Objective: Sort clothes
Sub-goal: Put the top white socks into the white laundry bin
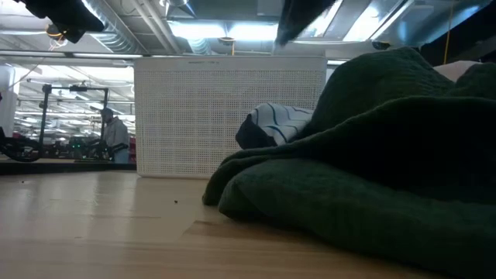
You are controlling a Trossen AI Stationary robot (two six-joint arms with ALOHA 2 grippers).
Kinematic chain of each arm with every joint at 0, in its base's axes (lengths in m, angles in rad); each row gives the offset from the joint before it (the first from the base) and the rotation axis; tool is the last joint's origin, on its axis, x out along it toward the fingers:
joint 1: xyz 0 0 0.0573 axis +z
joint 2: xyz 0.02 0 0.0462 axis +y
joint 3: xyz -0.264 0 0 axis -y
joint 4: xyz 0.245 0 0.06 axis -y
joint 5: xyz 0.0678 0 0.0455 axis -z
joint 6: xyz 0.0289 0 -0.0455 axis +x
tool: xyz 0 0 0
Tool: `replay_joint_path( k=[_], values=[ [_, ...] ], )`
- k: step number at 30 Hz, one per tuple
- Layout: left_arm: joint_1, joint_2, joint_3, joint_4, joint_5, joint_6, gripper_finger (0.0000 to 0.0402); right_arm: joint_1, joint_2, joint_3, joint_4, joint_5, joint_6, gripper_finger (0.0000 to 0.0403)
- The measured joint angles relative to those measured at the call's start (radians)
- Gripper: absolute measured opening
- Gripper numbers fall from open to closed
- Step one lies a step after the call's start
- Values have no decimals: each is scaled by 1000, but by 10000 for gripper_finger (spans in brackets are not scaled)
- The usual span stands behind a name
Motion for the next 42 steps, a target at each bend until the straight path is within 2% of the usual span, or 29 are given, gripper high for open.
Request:
replay_joint_path(
  k=[6, 11, 16, 20, 27, 29, 33, 36, 39, 42],
  values=[
    [0, 0, 0, 0, 0, 2, 13, -48, 0, -134, 131, -32, -52, 241],
    [0, 0, 0, 0, 0, 4, 13, -92, 0, -193, 182, -134, -57, 241],
    [0, 0, 0, 0, 0, 4, 13, -109, 0, -220, 177, -129, -57, 236],
    [0, 0, 0, 0, 0, 4, 13, -109, 0, -224, 174, -129, -54, 188],
    [0, 0, 0, 0, 0, 4, 13, -107, 0, -224, 174, -129, -55, 22],
    [0, 0, 0, 0, 0, 4, 13, -107, 0, -224, 173, -119, -55, 17],
    [0, 0, 0, 0, 0, 4, 13, -107, -6, -224, 168, -52, -37, 41],
    [0, 0, 0, 0, 0, 4, 13, -107, -30, -212, 164, -50, -35, 30],
    [0, 0, 0, -1, 0, 4, 13, -107, -49, -157, 154, -49, -41, 10],
    [0, 0, 0, -1, 0, 4, 13, -107, -50, -61, 120, -22, -58, 18]
  ],
)
